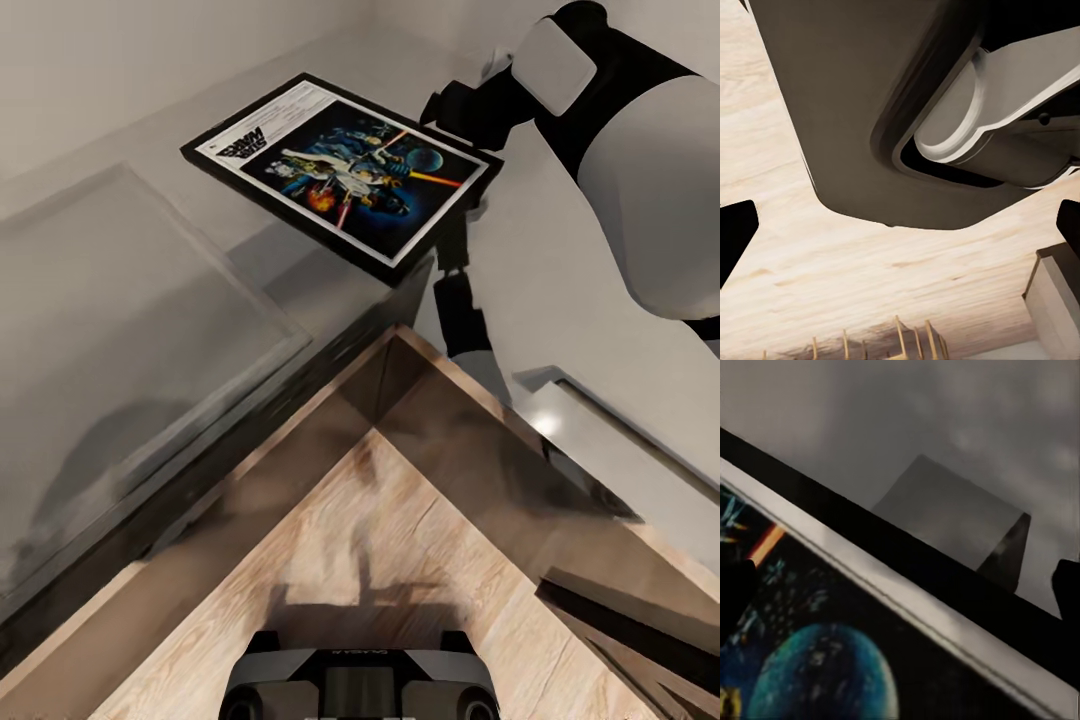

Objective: Pick up the poster from the kitchen countertop and hang it on one of the wall nails in the kitchen.

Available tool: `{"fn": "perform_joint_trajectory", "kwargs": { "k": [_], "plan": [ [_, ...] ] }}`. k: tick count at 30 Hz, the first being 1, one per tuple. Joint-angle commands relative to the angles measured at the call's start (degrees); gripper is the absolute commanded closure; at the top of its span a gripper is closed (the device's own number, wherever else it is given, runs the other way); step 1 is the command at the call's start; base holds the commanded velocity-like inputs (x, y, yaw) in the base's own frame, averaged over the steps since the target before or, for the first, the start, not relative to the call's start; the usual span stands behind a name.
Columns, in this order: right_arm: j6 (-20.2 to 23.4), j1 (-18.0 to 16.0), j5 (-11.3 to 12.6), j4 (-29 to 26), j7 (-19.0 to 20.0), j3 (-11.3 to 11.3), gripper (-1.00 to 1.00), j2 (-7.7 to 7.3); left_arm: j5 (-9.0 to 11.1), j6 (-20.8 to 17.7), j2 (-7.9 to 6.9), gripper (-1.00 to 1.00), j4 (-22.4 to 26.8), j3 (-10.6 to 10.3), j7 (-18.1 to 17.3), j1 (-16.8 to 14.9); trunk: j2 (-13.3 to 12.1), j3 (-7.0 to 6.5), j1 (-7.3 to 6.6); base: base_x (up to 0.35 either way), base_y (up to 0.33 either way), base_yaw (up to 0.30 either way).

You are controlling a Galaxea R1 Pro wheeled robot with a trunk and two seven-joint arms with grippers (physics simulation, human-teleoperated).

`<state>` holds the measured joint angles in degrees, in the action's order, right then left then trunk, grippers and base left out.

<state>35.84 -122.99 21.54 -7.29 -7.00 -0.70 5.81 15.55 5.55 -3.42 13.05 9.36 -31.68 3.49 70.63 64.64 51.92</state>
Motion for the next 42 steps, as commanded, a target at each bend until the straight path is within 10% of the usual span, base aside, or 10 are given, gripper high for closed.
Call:
{"fn": "perform_joint_trajectory", "kwargs": {
  "k": [1,42],
  "plan": [
    [0.37,0.03,1.23,0.61,-0.73,-0.62,-1.00,0.02,0.18,-0.01,0.00,-1.00,0.05,0.05,-0.22,0.03,0.02,0.03,0.00,-0.068,0.050,0.000],
    [0.78,0.03,1.30,-0.29,-1.10,-0.95,-1.00,0.05,0.18,-0.08,0.00,-1.00,0.05,0.05,-0.22,0.04,0.02,0.03,0.00,-0.087,0.014,0.000]
  ]
}}
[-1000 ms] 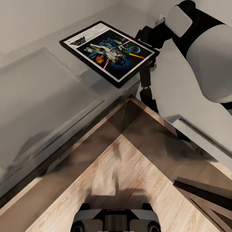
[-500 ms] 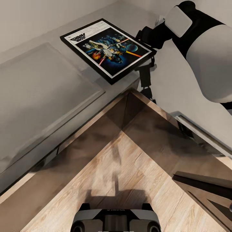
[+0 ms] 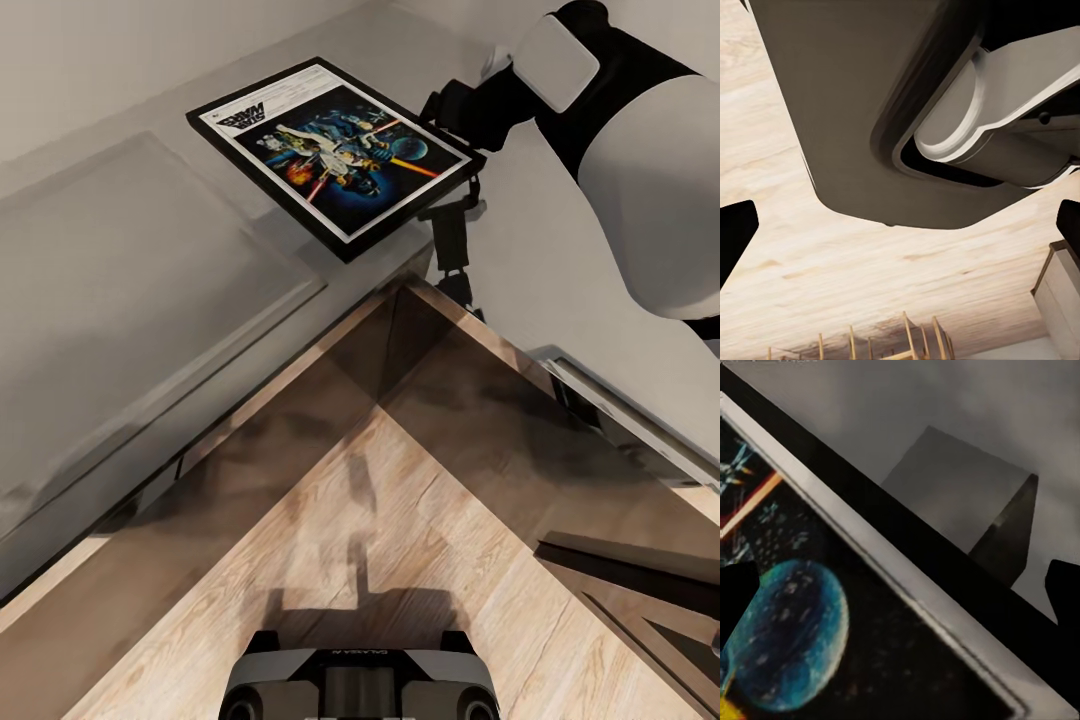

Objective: Pick up the poster from the kitchen countertop and hang it on one of the wall nails in the kitchen.

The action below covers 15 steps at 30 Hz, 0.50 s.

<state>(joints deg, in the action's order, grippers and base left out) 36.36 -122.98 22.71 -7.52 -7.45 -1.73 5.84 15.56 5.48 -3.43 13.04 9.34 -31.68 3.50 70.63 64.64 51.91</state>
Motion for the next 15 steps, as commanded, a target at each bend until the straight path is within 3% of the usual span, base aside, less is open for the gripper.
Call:
{"fn": "perform_joint_trajectory", "kwargs": {
  "k": [1,11,15],
  "plan": [
    [0.33,0.02,0.14,-0.44,-0.68,0.08,-1.00,0.03,0.17,0.00,0.00,-1.00,0.06,0.07,-0.22,0.03,0.02,0.03,0.01,0.000,0.000,0.000],
    [0.73,-0.44,0.21,-4.62,-0.64,-0.01,-1.00,0.09,0.17,0.01,0.00,-1.00,0.06,0.07,-0.22,0.05,0.02,0.03,0.01,0.000,0.000,0.000],
    [2.85,-0.82,0.26,-5.50,-0.63,-0.02,-1.00,0.29,0.17,0.04,0.00,-1.00,0.06,0.07,-0.22,0.03,0.02,0.03,0.01,0.000,0.000,0.000]
  ]
}}
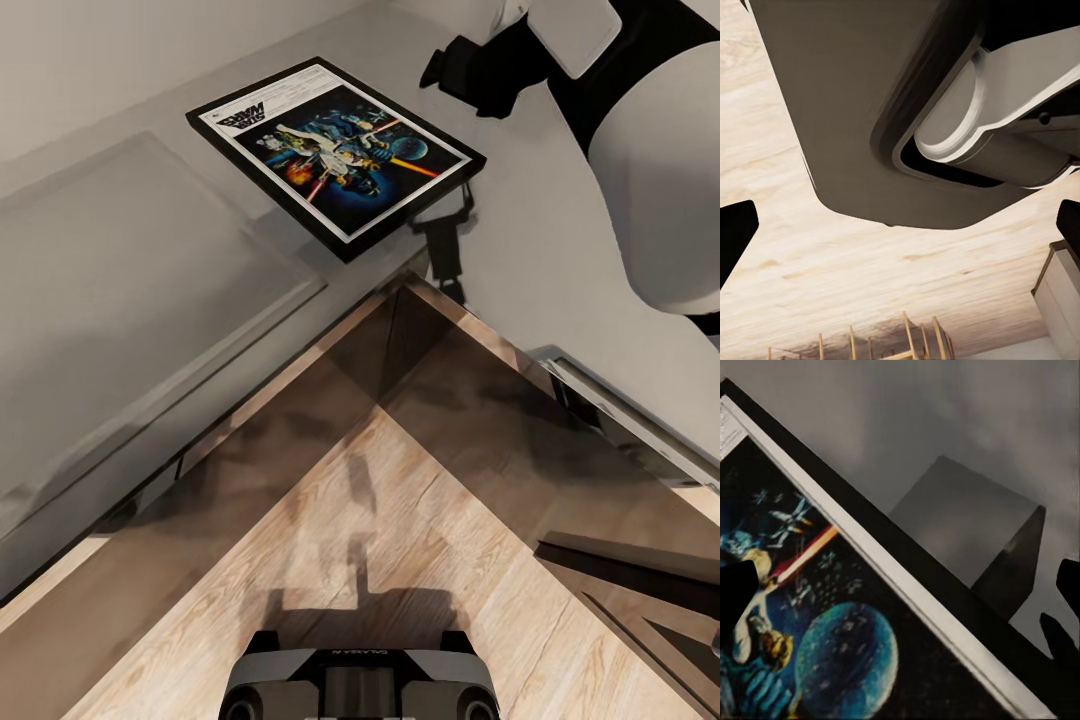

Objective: Pick up the poster from the kitchen countertop and hang it on one of the wall nails in the kitchen.

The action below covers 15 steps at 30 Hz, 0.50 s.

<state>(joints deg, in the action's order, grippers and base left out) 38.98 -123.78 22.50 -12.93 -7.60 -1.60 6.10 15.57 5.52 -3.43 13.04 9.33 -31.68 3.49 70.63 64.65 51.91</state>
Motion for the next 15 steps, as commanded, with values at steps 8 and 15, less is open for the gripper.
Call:
{"fn": "perform_joint_trajectory", "kwargs": {
  "k": [8,15],
  "plan": [
    [2.14,-0.14,0.61,-0.51,-0.26,-0.42,-1.00,0.16,0.16,0.01,0.00,-1.00,0.05,0.07,-0.22,0.03,0.02,0.02,0.01,0.000,0.000,0.000],
    [2.45,-0.12,1.58,-0.52,-0.13,-3.23,-1.00,0.30,0.16,0.02,0.00,-1.00,0.05,0.07,-0.22,0.03,0.02,-0.36,0.01,0.000,0.000,0.000]
  ]
}}
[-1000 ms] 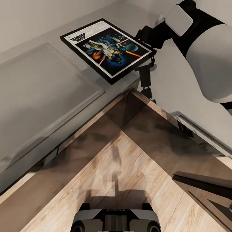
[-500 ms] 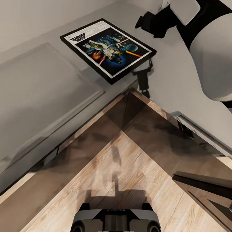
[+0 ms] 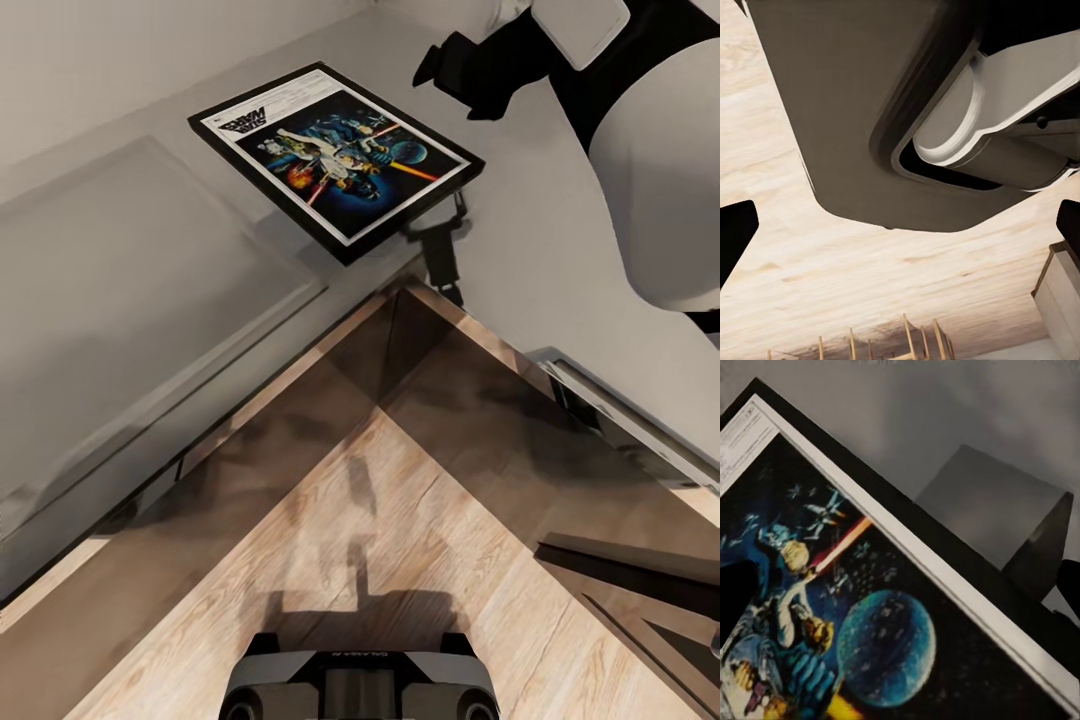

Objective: Pick up the poster from the kitchen countertop and hang it on one of the wall nails in the kitchen.

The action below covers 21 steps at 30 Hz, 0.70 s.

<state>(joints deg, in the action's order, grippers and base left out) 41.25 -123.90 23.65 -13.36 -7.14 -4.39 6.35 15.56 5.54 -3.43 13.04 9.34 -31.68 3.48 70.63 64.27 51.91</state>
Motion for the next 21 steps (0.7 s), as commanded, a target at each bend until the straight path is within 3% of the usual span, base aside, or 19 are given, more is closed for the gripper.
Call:
{"fn": "perform_joint_trajectory", "kwargs": {
  "k": [1,18,21],
  "plan": [
    [0.19,0.01,0.47,-0.08,-0.57,-0.55,-1.00,0.07,0.17,0.00,0.00,-1.00,0.05,0.06,-0.22,0.03,0.02,-0.07,0.01,0.000,0.000,0.000],
    [0.06,1.00,0.61,-0.09,10.29,-0.77,-1.00,0.20,0.17,0.00,0.00,-1.00,0.05,0.06,-0.22,0.05,0.02,-1.67,0.01,0.000,0.000,0.000],
    [-0.37,1.57,0.61,-0.10,14.16,-0.69,-1.00,0.30,0.17,0.00,0.00,-1.00,0.05,0.06,-0.22,0.04,0.02,-1.95,0.01,0.000,0.000,0.000]
  ]
}}
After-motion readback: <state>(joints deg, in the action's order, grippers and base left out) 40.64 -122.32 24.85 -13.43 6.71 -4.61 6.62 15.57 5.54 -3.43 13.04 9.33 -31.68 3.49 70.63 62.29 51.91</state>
